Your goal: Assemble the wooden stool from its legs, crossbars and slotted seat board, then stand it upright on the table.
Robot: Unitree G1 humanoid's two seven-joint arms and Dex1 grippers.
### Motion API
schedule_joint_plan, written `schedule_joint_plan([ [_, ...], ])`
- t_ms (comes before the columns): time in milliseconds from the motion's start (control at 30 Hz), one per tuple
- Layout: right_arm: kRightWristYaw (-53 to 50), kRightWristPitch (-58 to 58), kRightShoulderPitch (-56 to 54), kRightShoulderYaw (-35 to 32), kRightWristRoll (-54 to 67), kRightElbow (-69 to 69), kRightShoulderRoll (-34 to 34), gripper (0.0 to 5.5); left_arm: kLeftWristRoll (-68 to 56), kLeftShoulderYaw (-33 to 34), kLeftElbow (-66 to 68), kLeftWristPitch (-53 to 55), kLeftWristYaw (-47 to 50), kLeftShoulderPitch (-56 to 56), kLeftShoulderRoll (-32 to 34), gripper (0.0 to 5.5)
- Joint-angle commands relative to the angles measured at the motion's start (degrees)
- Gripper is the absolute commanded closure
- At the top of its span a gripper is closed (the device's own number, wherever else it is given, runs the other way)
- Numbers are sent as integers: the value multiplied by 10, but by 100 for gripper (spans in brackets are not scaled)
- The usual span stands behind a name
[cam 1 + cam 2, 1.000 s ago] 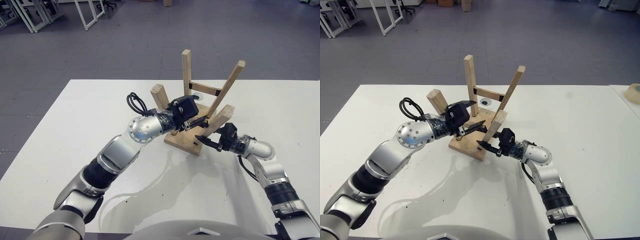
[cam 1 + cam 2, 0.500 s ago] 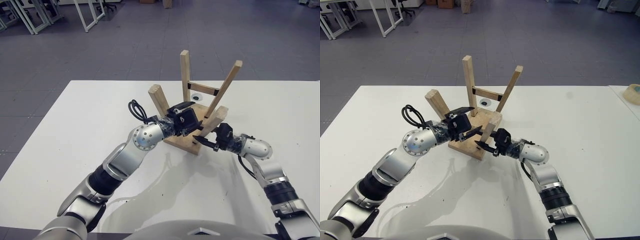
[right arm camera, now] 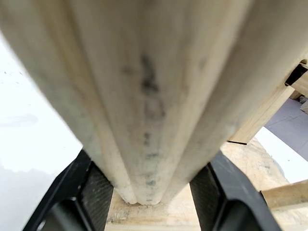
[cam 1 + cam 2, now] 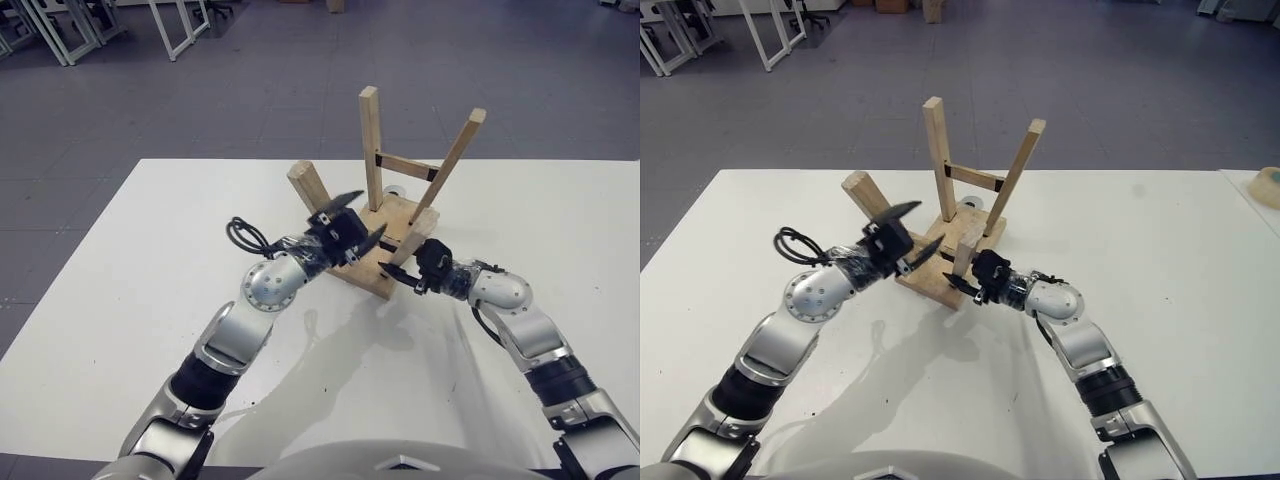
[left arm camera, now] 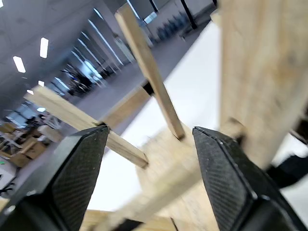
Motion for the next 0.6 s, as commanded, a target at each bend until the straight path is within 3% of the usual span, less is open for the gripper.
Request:
schedule_joint_plan([
  [33, -10, 120, 33, 15, -64, -22, -36, 347, 17, 95, -59, -111, 67, -20, -29, 228],
  [200, -25, 194, 22, 1, -42, -81, -23, 347, 50, 148, -48, -126, 104, -39, -39, 228],
  [433, -30, 246, 13, -18, -19, -120, -3, 347, 52, 146, -28, -121, 89, -29, -49, 228],
  [600, -18, 260, 13, -34, -5, -147, 2, 234, 53, 152, -26, -124, 83, -10, -48, 228],
])
